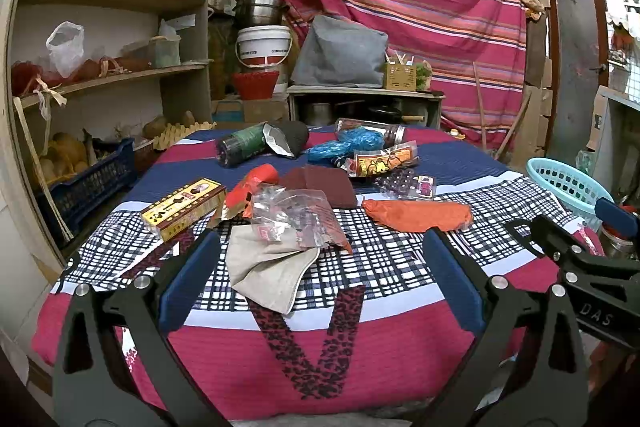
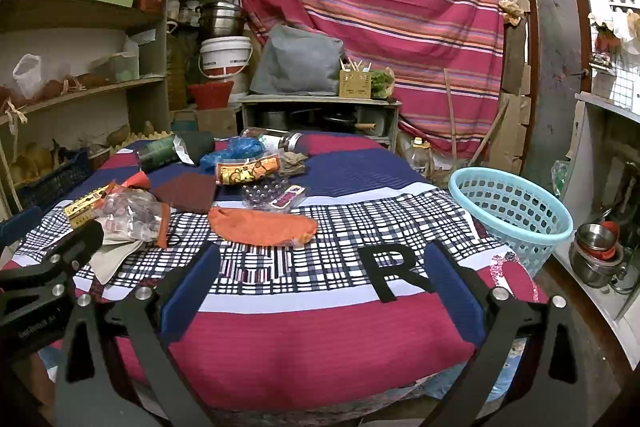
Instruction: Collect trash
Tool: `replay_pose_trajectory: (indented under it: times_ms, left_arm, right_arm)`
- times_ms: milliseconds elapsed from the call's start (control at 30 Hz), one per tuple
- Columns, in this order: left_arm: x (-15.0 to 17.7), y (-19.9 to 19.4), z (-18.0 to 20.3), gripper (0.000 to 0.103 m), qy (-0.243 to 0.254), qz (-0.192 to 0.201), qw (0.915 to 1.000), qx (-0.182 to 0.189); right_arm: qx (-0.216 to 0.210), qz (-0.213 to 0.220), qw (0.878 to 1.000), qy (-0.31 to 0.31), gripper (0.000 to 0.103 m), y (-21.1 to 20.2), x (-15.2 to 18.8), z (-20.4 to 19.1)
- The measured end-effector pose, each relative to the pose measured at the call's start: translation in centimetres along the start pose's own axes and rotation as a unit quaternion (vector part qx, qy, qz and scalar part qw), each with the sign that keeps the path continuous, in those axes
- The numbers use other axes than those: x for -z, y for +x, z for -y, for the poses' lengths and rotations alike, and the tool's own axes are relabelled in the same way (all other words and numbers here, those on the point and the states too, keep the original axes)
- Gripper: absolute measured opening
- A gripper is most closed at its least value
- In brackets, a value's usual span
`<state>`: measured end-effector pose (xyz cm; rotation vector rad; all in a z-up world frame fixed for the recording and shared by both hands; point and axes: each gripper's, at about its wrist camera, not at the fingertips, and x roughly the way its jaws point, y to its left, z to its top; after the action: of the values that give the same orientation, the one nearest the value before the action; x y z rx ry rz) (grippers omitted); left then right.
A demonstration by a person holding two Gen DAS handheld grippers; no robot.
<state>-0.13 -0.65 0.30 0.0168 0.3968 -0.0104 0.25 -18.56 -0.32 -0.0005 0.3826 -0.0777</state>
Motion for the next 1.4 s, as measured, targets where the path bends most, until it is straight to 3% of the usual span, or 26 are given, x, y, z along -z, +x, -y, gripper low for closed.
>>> replay_pose_trajectory:
  times_ms: [1400]
  left_arm:
    - [0.33,0.00,-0.65,0.098,-0.005,-0.001,1.0000,0.004]
  right_arm:
    - [0.005,0.001,1.000,-0.002,0.099,-0.11,-0.07,0.42]
